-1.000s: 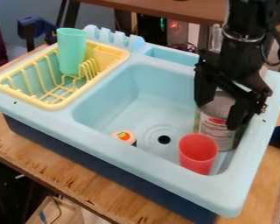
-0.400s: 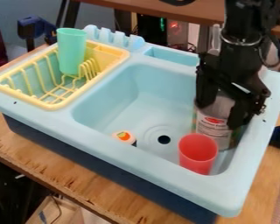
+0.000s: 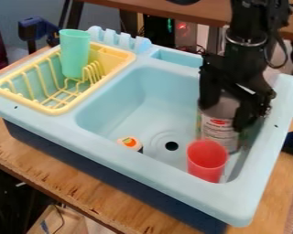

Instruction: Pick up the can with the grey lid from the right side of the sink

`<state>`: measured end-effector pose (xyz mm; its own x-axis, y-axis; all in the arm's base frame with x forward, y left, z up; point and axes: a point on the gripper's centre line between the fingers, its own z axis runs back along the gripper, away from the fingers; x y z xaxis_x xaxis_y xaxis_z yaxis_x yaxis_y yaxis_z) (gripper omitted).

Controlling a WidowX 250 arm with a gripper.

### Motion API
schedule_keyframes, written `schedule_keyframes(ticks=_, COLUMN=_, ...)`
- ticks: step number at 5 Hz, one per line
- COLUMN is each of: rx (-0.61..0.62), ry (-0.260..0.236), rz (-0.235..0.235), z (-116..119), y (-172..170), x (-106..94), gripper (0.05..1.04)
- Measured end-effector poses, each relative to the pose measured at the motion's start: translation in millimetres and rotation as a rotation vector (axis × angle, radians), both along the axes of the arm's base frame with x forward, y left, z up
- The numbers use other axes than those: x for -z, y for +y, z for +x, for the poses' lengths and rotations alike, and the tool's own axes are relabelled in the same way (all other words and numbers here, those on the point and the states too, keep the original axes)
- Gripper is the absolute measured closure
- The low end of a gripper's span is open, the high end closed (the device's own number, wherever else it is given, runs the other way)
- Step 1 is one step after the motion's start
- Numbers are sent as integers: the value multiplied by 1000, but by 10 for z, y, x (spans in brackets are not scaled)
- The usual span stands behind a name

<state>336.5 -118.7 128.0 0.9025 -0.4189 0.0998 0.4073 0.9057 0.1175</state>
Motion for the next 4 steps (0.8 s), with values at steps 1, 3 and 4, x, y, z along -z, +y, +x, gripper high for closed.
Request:
schedule_keyframes(ticks=1, rx=-104, ry=7, rz=90, z=15, y=290, x=0, gripper=77)
schedule_keyframes(ticks=3, rx=-197, ry=9, rz=216, z=32, y=687, x=-31, gripper=78)
schedule_keyframes(ticks=4, rx=-244, ry=27, rz=242, z=11, y=870, x=-10, gripper=78)
